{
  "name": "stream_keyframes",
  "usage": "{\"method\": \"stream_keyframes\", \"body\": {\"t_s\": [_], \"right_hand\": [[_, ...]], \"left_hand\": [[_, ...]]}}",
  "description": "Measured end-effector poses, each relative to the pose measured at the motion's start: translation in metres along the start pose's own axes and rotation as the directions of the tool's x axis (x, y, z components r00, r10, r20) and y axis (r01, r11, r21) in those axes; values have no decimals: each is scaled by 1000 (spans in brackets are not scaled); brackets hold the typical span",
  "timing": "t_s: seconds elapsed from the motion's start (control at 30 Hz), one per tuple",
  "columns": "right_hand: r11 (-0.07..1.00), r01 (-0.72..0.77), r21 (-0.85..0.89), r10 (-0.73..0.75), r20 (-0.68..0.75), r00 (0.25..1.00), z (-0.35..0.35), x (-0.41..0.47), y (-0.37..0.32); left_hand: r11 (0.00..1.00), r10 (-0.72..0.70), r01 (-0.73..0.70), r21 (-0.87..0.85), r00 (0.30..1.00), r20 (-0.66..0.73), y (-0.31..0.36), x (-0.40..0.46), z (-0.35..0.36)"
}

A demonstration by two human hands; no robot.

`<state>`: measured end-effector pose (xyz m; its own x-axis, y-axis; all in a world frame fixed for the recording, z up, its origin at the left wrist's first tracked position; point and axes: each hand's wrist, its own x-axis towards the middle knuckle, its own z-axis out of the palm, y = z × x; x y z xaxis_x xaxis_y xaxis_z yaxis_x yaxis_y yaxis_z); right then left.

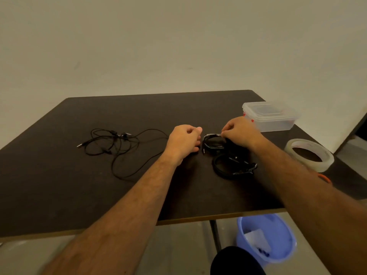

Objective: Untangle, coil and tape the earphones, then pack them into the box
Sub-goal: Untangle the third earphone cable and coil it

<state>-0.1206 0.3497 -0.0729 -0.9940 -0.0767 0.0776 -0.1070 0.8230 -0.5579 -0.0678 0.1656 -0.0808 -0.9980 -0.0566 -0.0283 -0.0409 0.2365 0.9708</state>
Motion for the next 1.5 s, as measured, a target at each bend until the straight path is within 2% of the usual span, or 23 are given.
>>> {"method": "stream_keyframes", "body": {"t_s": [0.1, 0.2, 0.4, 0.5, 0.57, 0.67, 0.73, 0.8, 0.87, 1.03, 1.17, 1.27, 1.37, 1.5], "right_hand": [[996, -1, -93, -5, -69, 998, 4, -8, -8], [985, 83, -150, -115, -219, 969, 4, -19, -29], [959, 261, -112, -277, -167, 946, 27, -40, -92], [942, 316, -116, -324, -62, 944, 48, -49, -119], [931, 343, -123, -332, 101, 938, 62, -53, -131], [908, 373, -193, -296, 336, 894, 80, -57, -142], [865, 422, -272, -303, 388, 870, 93, -58, -146], [842, 450, -298, -336, 362, 869, 102, -59, -149], [841, 463, -280, -374, 318, 871, 108, -61, -151], [833, 496, -246, -429, 282, 858, 107, -74, -154], [850, 488, -199, -452, 203, 869, 82, -88, -158], [836, 514, -192, -507, 86, 858, 46, -101, -169], [843, 526, -108, -530, -10, 848, -6, -120, -189], [821, 570, -28, -568, -136, 812, -91, -160, -221]], "left_hand": [[995, 82, -81, 57, 997, -11, 3, -8, -8], [986, 138, -131, 104, 988, -64, 6, -15, -21], [894, 315, -228, 386, 932, -181, 11, -36, -79], [777, 386, -186, 601, 895, -222, 3, -44, -122], [705, 395, -120, 700, 885, -246, -9, -45, -153], [569, 285, 59, 820, 921, -264, -31, -44, -190], [496, 178, 136, 858, 951, -253, -44, -43, -206], [505, 72, 151, 850, 974, -216, -54, -40, -212], [512, 34, 135, 848, 984, -177, -57, -39, -208], [515, 111, 84, 853, 980, -164, -55, -44, -185], [579, 127, 44, 814, 982, -143, -35, -61, -177], [650, 222, -27, 759, 962, -156, 1, -83, -176], [705, 303, -105, 701, 939, -164, 48, -107, -180], [721, 386, -195, 665, 910, -152, 123, -155, -189]]}}
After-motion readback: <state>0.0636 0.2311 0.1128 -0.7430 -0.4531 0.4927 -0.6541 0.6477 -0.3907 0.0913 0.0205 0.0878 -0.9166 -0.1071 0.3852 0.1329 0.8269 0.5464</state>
